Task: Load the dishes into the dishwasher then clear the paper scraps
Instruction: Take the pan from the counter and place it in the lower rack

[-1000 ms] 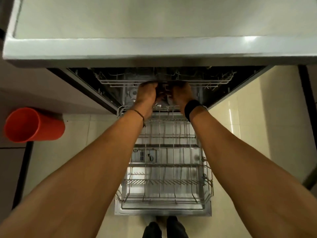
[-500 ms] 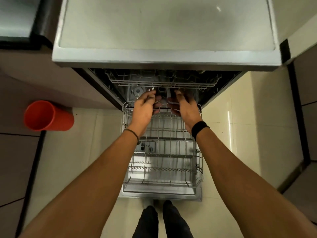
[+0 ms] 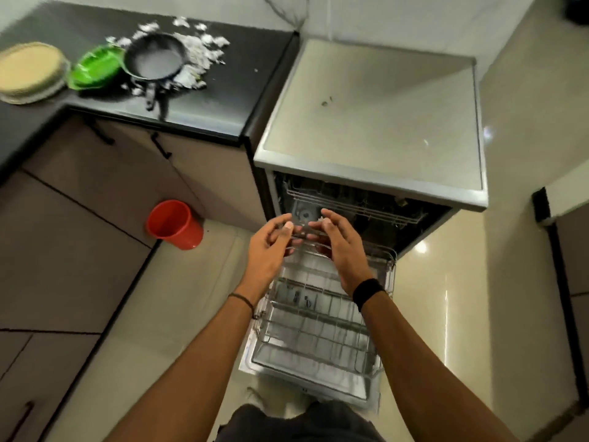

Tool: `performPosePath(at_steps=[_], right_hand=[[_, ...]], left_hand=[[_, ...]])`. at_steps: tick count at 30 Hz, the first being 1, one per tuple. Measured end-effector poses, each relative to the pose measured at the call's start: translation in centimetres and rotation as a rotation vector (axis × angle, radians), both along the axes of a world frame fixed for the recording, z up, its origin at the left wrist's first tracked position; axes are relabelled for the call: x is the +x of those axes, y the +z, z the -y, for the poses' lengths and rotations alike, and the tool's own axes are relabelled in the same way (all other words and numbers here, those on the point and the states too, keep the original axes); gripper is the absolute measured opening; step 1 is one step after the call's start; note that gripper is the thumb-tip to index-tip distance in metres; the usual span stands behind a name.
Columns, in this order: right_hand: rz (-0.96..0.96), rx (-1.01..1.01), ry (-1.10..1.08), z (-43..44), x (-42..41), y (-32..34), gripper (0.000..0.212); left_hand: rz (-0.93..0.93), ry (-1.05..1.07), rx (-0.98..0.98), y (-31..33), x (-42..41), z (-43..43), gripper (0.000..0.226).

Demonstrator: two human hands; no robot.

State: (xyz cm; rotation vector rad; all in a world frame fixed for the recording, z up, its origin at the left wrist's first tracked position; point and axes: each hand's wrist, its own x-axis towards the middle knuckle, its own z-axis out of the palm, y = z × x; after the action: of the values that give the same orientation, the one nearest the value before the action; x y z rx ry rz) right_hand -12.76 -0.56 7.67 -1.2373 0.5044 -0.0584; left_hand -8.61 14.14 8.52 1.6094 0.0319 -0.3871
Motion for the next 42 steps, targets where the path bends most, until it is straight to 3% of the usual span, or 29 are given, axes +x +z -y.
performPosePath(at_steps=[7, 16, 21, 31, 42], right_hand=[[0.103, -0.131, 0.181, -12.6, 4.2, 3.7, 0.03], [0.168, -0.182, 0.361, -33.4, 7.9, 4.9, 0.032], [0.195, -0.194, 0.41, -40.1, 9.2, 5.1, 0.032], [0.183, -0.222, 0.398, -43.1, 13.8, 4.3, 0.031], [0.168, -0.144, 0.216, -41.6, 27.2, 2.9, 0.029]], left_hand=[[0.119, 0.17, -0.082, 3.8, 1.9, -13.1, 0.029], [0.214, 0.309, -0.004, 5.2, 4.0, -33.9, 0.029], [0.256, 0.361, 0.039, 5.0, 4.7, -41.7, 0.032], [0.272, 0.36, 0.031, 4.0, 9.0, -45.0, 0.046], [0.205, 0.246, 0.021, 3.0, 24.4, -43.3, 0.028]])
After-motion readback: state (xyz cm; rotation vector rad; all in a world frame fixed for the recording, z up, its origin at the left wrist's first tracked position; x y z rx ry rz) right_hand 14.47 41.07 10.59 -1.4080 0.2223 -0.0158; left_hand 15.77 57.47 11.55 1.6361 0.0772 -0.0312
